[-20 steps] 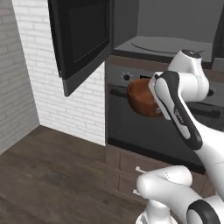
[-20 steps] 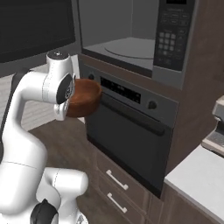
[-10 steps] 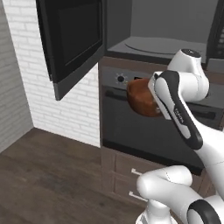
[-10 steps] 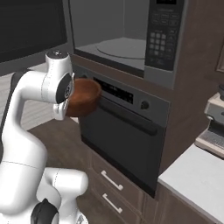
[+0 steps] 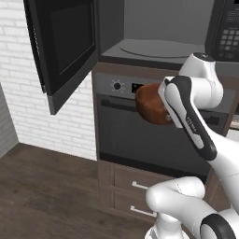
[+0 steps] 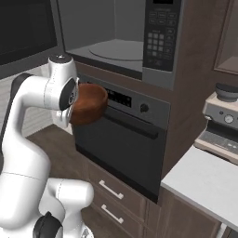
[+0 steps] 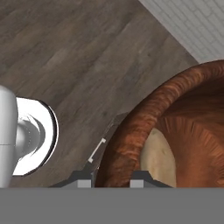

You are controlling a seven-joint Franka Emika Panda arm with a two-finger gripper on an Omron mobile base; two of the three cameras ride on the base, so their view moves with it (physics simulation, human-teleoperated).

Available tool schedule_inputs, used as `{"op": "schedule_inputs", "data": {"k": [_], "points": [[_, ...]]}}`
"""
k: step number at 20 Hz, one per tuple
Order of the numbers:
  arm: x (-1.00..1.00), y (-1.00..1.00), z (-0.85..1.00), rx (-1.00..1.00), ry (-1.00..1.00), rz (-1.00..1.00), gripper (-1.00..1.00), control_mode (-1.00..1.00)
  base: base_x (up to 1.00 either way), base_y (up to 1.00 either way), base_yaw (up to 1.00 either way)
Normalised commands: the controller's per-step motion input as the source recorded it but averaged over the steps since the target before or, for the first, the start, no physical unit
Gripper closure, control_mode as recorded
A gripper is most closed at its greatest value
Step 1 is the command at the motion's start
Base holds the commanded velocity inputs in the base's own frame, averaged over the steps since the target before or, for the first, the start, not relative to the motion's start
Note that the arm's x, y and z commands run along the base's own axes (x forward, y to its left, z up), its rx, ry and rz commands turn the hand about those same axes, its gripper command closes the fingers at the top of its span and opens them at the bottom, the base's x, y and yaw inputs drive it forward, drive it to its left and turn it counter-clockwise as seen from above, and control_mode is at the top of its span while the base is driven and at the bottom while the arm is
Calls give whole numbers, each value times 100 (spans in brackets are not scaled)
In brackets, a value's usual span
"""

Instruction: Pick the sweet potato from the sink and place it in the bowl. Then pick the bowl and place it in the microwave. Then close the microwave door and press the start button.

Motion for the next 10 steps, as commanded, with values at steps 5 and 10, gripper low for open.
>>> {"op": "schedule_inputs", "data": {"k": [5,10], "points": [[-1,2,10,0,-3,0,100,-100,-1,15,-1],[-22,21,67,-2,-29,-7,100,-100,0,0,0]]}}
